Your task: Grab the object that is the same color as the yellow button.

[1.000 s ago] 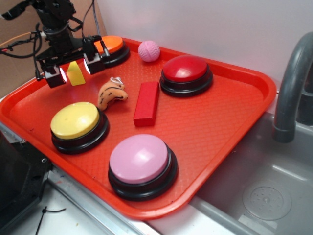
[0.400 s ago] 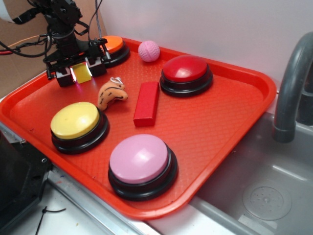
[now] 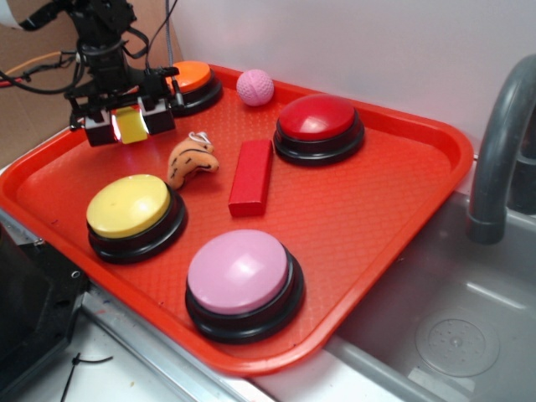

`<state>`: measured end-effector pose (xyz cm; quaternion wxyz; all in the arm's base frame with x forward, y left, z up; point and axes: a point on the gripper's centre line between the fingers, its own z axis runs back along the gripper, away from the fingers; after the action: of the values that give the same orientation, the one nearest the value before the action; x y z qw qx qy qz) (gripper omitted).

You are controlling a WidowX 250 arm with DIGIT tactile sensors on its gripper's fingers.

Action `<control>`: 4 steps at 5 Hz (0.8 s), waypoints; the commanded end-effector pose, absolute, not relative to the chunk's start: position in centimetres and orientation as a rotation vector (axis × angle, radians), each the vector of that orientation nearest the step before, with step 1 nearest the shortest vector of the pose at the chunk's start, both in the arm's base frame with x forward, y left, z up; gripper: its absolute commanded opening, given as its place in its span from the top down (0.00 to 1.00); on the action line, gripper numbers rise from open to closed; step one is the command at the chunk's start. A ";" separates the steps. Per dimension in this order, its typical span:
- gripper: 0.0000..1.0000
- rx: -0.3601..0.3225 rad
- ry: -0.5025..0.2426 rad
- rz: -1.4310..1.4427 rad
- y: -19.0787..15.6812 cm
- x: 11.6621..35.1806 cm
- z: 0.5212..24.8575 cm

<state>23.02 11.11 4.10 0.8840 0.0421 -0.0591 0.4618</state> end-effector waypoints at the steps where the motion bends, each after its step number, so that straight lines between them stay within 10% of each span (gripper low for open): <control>1: 1.00 -0.013 -0.104 0.605 7.9 23.3 11.4; 4: 1.00 -0.093 -0.148 0.280 1.9 22.8 18.8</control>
<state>22.72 0.61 16.88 0.9883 -0.0449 -0.0416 0.1396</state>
